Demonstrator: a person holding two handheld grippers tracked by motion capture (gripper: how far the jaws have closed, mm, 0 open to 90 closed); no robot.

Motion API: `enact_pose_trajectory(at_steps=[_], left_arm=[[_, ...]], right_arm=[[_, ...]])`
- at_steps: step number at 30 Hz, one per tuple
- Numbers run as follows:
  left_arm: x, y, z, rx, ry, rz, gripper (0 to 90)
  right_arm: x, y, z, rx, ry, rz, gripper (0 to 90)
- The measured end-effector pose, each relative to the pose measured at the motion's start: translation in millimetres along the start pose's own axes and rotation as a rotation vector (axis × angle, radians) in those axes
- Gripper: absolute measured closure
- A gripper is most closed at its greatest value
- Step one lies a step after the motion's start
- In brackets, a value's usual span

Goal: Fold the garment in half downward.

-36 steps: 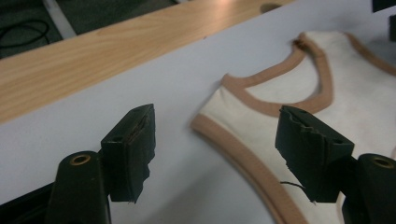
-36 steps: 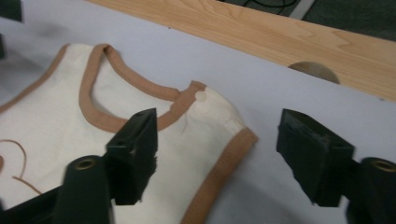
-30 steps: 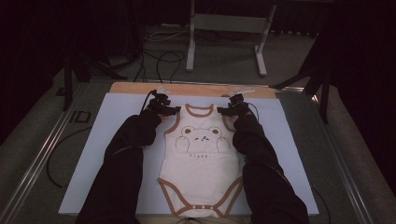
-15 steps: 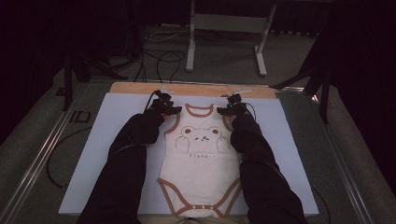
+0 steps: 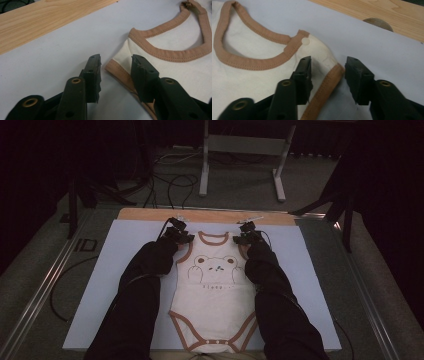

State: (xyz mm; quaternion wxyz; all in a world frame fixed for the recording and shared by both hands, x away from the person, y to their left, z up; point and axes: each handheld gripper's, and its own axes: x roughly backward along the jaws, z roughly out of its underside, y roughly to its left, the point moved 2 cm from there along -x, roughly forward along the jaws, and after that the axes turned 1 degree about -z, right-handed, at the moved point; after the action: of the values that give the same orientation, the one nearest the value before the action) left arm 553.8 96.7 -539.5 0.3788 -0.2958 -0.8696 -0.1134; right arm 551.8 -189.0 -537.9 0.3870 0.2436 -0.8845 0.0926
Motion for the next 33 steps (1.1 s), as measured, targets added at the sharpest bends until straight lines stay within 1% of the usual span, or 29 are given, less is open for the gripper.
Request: enact_pose_trajectory(at_steps=[2,3,5,6,9,11,13,17,18,20,22,23,24,26,27,31,32,33], left_arm=[[-0.2,-2.5,-0.9,-0.011,0.005,0.001,65.8],[-0.2,-2.9,-1.3,-0.008,0.008,0.008,68.6],[-0.2,-3.2,-2.3,-0.001,0.018,0.013,71.4],[-0.3,-3.5,-2.8,0.003,0.020,0.017,73.0],[-0.1,-4.8,-3.8,0.006,0.032,0.024,78.5],[-0.6,-6.8,-4.4,0.001,0.032,0.028,84.7],[-0.6,-7.4,-4.9,0.000,0.034,0.028,86.8],[-0.4,-8.8,-5.4,-0.013,0.033,0.025,88.4],[-0.2,-9.6,-5.1,-0.023,0.030,0.024,88.6],[0.1,-9.8,-4.9,-0.022,0.027,0.024,89.0],[2.8,-11.2,-5.6,-0.037,0.021,0.033,89.2],[2.8,-11.2,-5.6,-0.037,0.021,0.033,89.3],[4.6,-12.3,-7.2,-0.035,0.011,0.049,89.4],[7.2,-13.2,-8.8,-0.036,0.003,0.048,89.5],[9.3,-12.6,-9.6,-0.037,0.002,0.054,89.5],[13.8,-11.8,-11.4,-0.035,-0.007,0.048,89.6],[17.0,-11.4,-13.0,-0.027,-0.021,0.049,89.6],[19.0,-10.5,-13.4,-0.030,-0.021,0.042,89.6]], right_arm=[[0.1,1.4,-1.0,0.011,0.008,-0.006,64.3],[0.1,2.0,-1.6,0.022,0.012,-0.010,67.1],[0.2,4.3,-2.7,0.028,0.021,-0.017,72.1],[0.2,4.8,-2.9,0.033,0.023,-0.019,73.3],[0.4,4.7,-3.4,0.030,0.029,-0.027,75.8],[0.8,4.6,-3.4,0.024,0.029,-0.030,80.6],[1.6,4.7,-3.0,0.024,0.027,-0.029,85.7],[3.4,4.6,-2.9,0.019,0.027,-0.038,87.7],[3.6,4.8,-3.0,0.023,0.026,-0.035,87.7],[3.8,5.4,-3.1,0.031,0.026,-0.030,87.8],[5.1,6.0,-2.6,0.038,0.022,-0.031,88.1],[5.1,6.0,-2.6,0.038,0.022,-0.031,88.1],[7.3,5.7,-2.8,0.036,0.017,-0.031,88.3],[10.2,5.6,-3.8,0.038,0.009,-0.032,88.4],[11.4,5.8,-4.3,0.039,0.005,-0.034,88.4],[17.3,7.2,-8.0,0.048,-0.011,-0.030,88.5],[20.2,8.1,-10.0,0.051,-0.022,-0.031,88.6],[21.0,8.4,-10.5,0.053,-0.021,-0.029,88.6]])
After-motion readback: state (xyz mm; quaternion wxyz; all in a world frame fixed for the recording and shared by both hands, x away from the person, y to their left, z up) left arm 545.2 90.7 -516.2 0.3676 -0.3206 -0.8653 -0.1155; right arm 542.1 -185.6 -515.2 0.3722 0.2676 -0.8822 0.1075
